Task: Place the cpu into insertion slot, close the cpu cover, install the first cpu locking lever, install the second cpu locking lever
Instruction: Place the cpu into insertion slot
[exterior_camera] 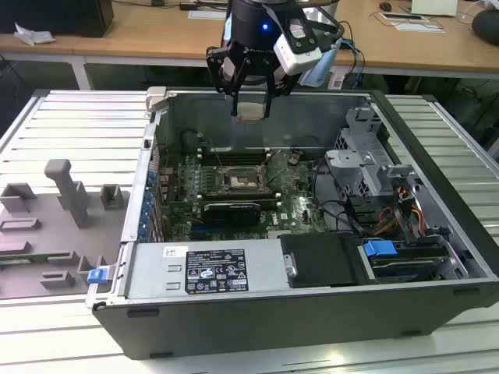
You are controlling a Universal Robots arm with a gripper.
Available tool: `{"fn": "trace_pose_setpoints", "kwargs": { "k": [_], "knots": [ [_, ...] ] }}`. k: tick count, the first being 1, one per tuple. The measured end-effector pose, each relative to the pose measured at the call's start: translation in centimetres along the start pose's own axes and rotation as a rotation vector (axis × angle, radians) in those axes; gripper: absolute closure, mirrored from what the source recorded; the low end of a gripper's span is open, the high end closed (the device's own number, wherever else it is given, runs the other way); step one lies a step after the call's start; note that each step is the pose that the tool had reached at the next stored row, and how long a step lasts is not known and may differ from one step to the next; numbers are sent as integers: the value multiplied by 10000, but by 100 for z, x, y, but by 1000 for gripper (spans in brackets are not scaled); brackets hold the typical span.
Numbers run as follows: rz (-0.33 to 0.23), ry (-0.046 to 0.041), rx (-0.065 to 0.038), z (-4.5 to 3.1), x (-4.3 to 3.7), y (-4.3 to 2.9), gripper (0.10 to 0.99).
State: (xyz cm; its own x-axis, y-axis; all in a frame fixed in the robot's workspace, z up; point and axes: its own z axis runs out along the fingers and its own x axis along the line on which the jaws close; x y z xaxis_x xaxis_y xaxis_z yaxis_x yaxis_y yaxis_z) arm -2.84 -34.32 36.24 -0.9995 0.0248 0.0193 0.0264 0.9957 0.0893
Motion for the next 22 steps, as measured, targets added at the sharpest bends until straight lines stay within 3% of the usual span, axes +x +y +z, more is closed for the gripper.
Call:
{"fn": "trace_pose_setpoints", "kwargs": {
  "k": [10,22],
  "knots": [
    [595,-53,-11,2,0,0,545],
    [918,-82,-19,3,0,0,545]
  ]
}}
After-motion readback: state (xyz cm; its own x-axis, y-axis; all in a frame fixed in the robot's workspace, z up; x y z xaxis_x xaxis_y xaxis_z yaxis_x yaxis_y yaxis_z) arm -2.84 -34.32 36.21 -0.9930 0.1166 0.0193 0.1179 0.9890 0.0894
